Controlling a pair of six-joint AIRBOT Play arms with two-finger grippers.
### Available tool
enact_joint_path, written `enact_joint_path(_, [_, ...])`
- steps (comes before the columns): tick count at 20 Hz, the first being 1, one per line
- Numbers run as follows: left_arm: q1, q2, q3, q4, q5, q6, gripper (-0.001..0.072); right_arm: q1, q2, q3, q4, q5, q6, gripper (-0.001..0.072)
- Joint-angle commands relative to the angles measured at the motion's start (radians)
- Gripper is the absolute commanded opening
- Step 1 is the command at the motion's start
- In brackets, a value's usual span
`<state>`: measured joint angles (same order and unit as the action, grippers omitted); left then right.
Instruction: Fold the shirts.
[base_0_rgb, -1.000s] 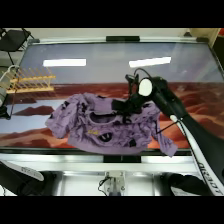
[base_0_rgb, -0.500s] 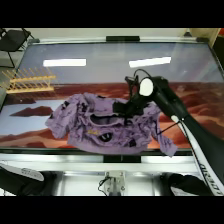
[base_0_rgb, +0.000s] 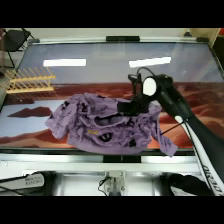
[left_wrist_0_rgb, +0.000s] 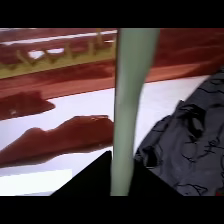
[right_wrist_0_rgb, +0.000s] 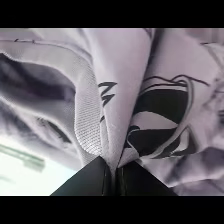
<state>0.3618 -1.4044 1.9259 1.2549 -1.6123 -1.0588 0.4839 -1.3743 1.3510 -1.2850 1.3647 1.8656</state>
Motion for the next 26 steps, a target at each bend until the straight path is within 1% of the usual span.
enact_joint_path(1, [-0.312, 0.217, -0.227, 0.158, -0.054, -0.037, 0.0049, -0.05, 0.001, 0.001, -0.029, 0.008, -0.013, 0.0097])
enact_joint_path(3, [-0.479, 0.379, -0.498, 0.213, -0.014, -0.068, 0.0049, -0.082, 0.001, 0.001, -0.03, 0.009, -0.033, 0.0097])
enact_joint_path(5, [-0.609, 0.558, -0.769, 0.245, 0.078, -0.11, 0.0049, -0.105, 0.001, 0.001, -0.029, 0.01, -0.046, 0.0097])
enact_joint_path(6, [-0.663, 0.639, -0.887, 0.272, 0.083, -0.109, 0.0049, -0.109, 0.001, 0.001, -0.03, 0.01, -0.048, 0.0097])
enact_joint_path(8, [-0.752, 0.76, -1.067, 0.346, 0.041, -0.089, 0.0049, -0.109, 0.001, 0.001, -0.027, 0.002, -0.064, 0.0098])
enact_joint_path(10, [-0.83, 0.843, -1.191, 0.365, 0.034, -0.06, 0.0049, -0.106, 0.001, 0.006, -0.012, 0.003, -0.09, 0.0097])
enact_joint_path(13, [-0.922, 0.879, -1.294, 0.376, 0.077, -0.036, 0.0049, -0.106, 0.001, 0.042, -0.007, 0.012, -0.098, 0.0097])
enact_joint_path(16, [-0.946, 0.862, -1.329, 0.379, 0.22, -0.035, 0.0049, -0.106, 0.001, 0.095, 0.006, 0.021, -0.096, 0.0097])
enact_joint_path(17, [-0.946, 0.852, -1.329, 0.379, 0.246, -0.034, 0.0049, -0.106, 0.001, 0.111, 0.005, 0.029, -0.093, 0.0097])
enact_joint_path(19, [-0.946, 0.842, -1.33, 0.388, 0.248, -0.018, 0.0049, -0.106, 0.001, 0.132, 0.0, 0.05, -0.09, 0.0097])
enact_joint_path(23, [-0.946, 0.84, -1.332, 0.385, 0.247, -0.014, 0.0049, -0.106, 0.001, 0.133, 0.005, 0.067, -0.09, 0.0097])
enact_joint_path(26, [-0.946, 0.843, -1.339, 0.384, 0.204, -0.008, 0.0049, -0.106, 0.006, 0.133, -0.008, 0.095, -0.09, 0.0097])
